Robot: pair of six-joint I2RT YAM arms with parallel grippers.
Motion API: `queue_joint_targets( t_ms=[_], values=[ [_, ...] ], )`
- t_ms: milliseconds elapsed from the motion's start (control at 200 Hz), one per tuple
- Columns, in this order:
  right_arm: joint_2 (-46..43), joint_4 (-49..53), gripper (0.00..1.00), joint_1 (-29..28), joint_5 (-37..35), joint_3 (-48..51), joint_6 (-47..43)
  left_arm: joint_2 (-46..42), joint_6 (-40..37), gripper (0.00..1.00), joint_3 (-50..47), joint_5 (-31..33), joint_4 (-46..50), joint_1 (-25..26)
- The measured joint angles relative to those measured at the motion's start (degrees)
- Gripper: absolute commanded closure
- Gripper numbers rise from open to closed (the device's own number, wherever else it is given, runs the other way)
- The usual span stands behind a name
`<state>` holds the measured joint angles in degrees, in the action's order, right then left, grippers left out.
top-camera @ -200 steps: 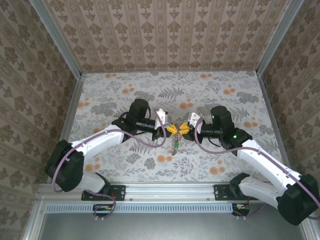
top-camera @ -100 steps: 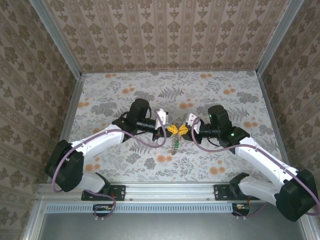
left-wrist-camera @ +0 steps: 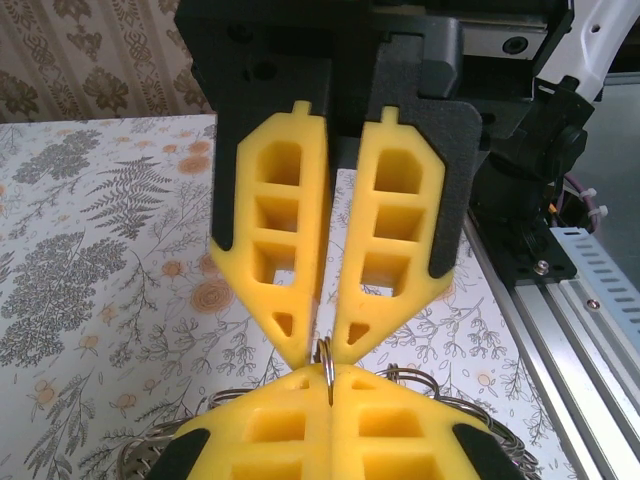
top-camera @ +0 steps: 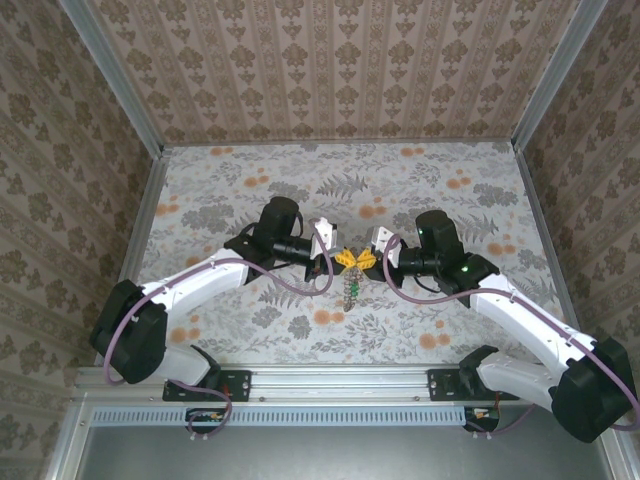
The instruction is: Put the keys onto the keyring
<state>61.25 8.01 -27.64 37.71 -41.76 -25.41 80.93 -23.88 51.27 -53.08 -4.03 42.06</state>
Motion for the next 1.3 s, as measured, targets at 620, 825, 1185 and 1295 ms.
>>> queue_joint_targets(
  t_ms=[620,825,1185,1295],
  values=[
    [0.0,2.6,1.0,-0.3,-0.9,-0.6,0.0,0.0,-6.7,0.85,5.0,4.5,12.3,0.8],
    [0.0,4.2,1.0,-0.5,-1.5,-1.1,-0.2,0.8,-8.4,0.85,7.0,6.5,15.7,1.9],
    [0.0,6.4,1.0,-0.8,-2.8,-1.6,-0.4,2.8,-9.1,0.94,8.9,8.7,17.7,3.2],
    [0.0,7.5,1.0,-0.9,-3.5,-1.9,-1.1,2.8,-9.4,1.0,9.1,9.5,18.3,3.4]
  ],
)
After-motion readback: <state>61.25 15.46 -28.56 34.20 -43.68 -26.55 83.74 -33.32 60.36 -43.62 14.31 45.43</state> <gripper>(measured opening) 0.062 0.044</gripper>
